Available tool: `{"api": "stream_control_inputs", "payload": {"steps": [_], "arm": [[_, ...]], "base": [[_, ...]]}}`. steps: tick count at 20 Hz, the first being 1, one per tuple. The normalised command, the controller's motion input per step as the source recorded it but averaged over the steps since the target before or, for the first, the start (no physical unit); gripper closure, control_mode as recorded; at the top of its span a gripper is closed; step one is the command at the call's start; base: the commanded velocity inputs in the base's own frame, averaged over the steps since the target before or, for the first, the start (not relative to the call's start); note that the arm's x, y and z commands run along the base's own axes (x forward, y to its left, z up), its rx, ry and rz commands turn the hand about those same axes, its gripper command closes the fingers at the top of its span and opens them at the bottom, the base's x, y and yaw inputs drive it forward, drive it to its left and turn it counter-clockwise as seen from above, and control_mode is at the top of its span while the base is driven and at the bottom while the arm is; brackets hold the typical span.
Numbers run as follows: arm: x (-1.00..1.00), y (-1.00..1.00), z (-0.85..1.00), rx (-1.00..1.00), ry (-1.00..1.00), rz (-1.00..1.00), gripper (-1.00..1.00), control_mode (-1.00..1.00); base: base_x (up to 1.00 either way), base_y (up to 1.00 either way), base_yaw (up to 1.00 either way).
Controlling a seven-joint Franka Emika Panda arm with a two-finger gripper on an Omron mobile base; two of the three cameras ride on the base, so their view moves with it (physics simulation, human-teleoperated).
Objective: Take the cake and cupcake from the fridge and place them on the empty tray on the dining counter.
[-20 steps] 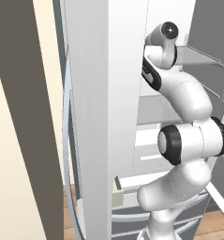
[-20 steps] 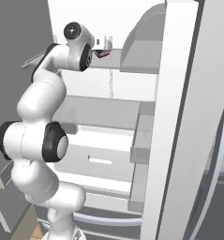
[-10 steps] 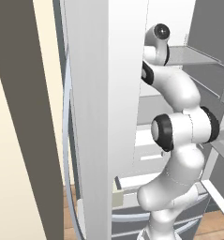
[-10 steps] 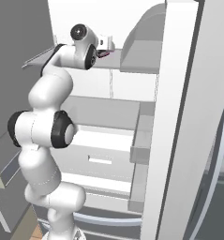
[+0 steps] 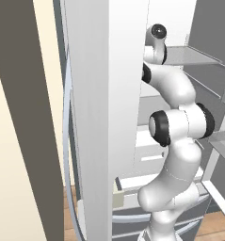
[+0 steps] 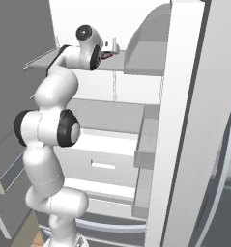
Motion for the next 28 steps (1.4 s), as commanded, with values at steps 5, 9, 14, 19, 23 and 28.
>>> {"api": "stream_control_inputs", "payload": {"steps": [5,9,14,19,23,28], "arm": [[0.28,0.0,-0.18,0.0,0.0,0.0,1.0,-1.0],[0.07,0.0,-0.15,0.0,0.0,0.0,1.0,-1.0],[-0.18,-0.04,0.02,0.0,0.0,0.01,1.0,-1.0],[-0.91,-0.03,0.33,0.0,-0.02,0.11,1.0,-1.0],[-0.84,-0.05,0.2,0.0,-0.06,0.09,1.0,-1.0],[-0.88,-0.04,0.18,0.0,-0.1,0.05,1.0,-1.0]], "base": [[0.0,0.0,0.0],[0.0,0.0,0.0],[0.0,0.0,0.0],[0.0,0.0,0.0],[0.0,0.0,0.0],[0.0,0.0,0.0]]}}
